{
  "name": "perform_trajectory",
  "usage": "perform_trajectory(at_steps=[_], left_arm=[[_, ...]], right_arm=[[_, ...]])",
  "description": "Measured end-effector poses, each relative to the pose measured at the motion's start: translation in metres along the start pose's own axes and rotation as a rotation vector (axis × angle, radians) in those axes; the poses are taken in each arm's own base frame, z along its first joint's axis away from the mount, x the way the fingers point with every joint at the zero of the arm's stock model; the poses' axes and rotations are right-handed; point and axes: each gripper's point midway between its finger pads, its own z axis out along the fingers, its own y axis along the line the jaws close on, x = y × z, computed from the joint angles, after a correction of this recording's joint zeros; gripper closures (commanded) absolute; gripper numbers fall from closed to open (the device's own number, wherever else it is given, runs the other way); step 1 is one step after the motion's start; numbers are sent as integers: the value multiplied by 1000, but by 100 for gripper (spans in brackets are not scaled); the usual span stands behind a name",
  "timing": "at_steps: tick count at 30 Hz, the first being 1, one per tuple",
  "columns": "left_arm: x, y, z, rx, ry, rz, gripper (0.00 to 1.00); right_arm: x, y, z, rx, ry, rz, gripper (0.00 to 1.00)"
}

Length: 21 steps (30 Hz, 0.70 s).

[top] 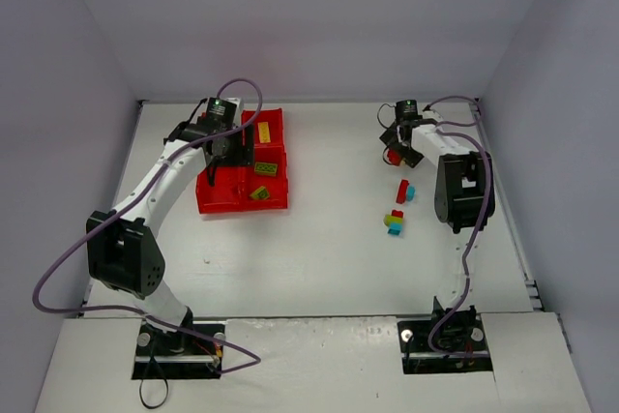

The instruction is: Sort the legos into containers by color

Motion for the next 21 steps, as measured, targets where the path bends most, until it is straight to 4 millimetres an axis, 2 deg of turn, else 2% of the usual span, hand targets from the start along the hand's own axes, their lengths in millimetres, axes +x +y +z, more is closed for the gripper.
perform_trajectory(at_steps=[2, 3, 5, 7, 13, 17, 21], left_arm=[[0, 0, 0, 0, 1, 0, 37], [0, 0, 0, 0, 0, 0, 37], [1, 0, 0, 0, 1, 0, 37], [2, 1, 1, -2, 4, 1, 37], [5, 1, 2, -4, 14, 1, 37], [5, 1, 3, -4, 14, 1, 37], [6, 1, 4, -2, 17, 1, 37]], right_arm=[[-1, 1, 1, 2, -5, 5, 32], [-1, 1, 2, 3, -5, 7, 40], [-2, 1, 2, 3, -10, 6, 51], [-2, 3, 2, -1, -11, 1, 57], [2, 8, 1, -21, -5, -94, 92], [11, 22, -3, -81, 3, -252, 100], [39, 51, -15, -201, 6, -503, 100]])
